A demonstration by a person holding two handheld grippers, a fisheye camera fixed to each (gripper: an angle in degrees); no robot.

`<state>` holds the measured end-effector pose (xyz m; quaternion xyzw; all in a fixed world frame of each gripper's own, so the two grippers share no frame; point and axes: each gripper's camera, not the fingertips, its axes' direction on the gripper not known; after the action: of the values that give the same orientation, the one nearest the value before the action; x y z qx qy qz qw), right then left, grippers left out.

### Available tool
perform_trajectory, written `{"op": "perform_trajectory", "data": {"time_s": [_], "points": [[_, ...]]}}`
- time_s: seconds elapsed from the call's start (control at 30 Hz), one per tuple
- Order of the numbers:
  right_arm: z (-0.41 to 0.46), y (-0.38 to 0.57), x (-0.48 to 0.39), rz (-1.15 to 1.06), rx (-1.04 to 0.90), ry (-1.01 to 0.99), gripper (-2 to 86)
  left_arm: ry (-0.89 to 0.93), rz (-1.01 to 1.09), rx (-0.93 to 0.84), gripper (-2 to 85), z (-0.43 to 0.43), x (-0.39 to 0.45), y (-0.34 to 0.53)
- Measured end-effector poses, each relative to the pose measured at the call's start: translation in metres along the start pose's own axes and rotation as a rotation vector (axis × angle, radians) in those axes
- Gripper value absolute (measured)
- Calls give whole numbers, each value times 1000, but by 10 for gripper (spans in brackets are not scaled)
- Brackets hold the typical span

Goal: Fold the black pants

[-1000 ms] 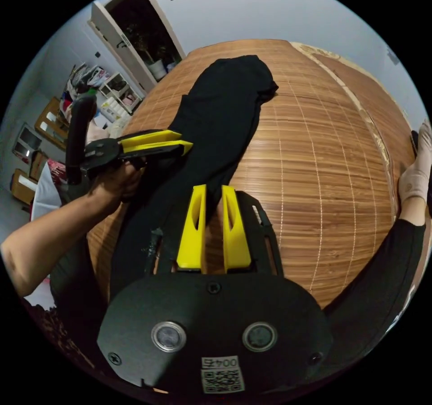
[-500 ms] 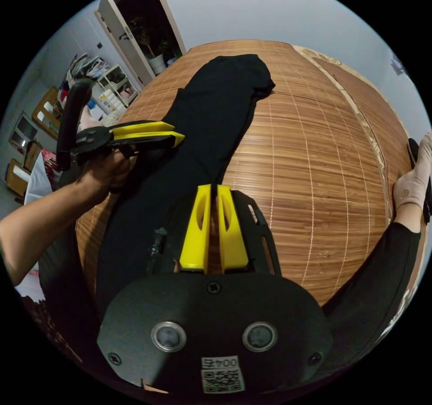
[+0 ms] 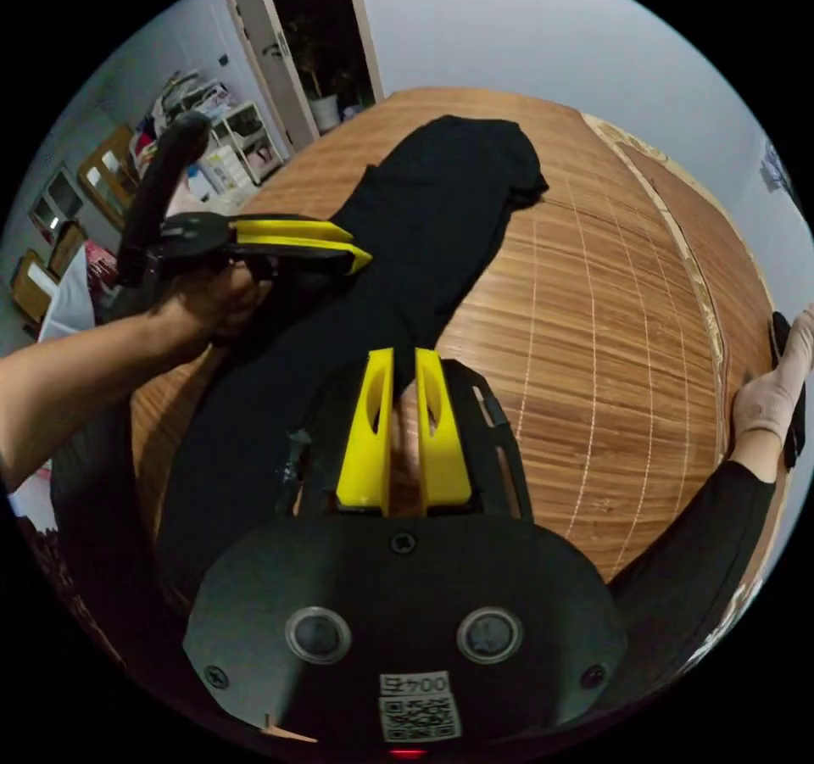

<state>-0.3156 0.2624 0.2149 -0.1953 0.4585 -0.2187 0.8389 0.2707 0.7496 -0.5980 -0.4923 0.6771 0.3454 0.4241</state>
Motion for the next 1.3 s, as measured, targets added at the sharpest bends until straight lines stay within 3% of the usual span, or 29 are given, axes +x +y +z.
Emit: {"op": "perform_trajectory", "data": {"time_s": [0.1, 0.2, 0.33, 0.53, 0.63, 0.83, 0.97, 1.3], "points": [[-6, 1, 7, 30, -19, 11, 67, 1, -1, 0, 101, -2, -1, 5], [-19, 3, -1, -42, 88, -81, 69, 5, -6, 0, 100, -4, -3, 11], [4, 1, -16, -140, -90, -23, 77, 8, -11, -1, 98, -7, -5, 19], [-12, 3, -15, -141, -33, -91, 64, 17, -22, -1, 96, -13, -9, 33], [6, 3, -26, -206, -176, -60, 64, 15, -23, -2, 95, -16, -11, 40], [-7, 4, -30, -232, -93, -106, 67, 13, -22, -4, 93, -22, -15, 55], [11, 11, -41, -328, -249, -100, 80, 10, -21, -6, 93, -26, -18, 66], [19, 19, -38, -367, -202, -104, 99, 111, -59, -22, 105, -39, -49, 87]]}}
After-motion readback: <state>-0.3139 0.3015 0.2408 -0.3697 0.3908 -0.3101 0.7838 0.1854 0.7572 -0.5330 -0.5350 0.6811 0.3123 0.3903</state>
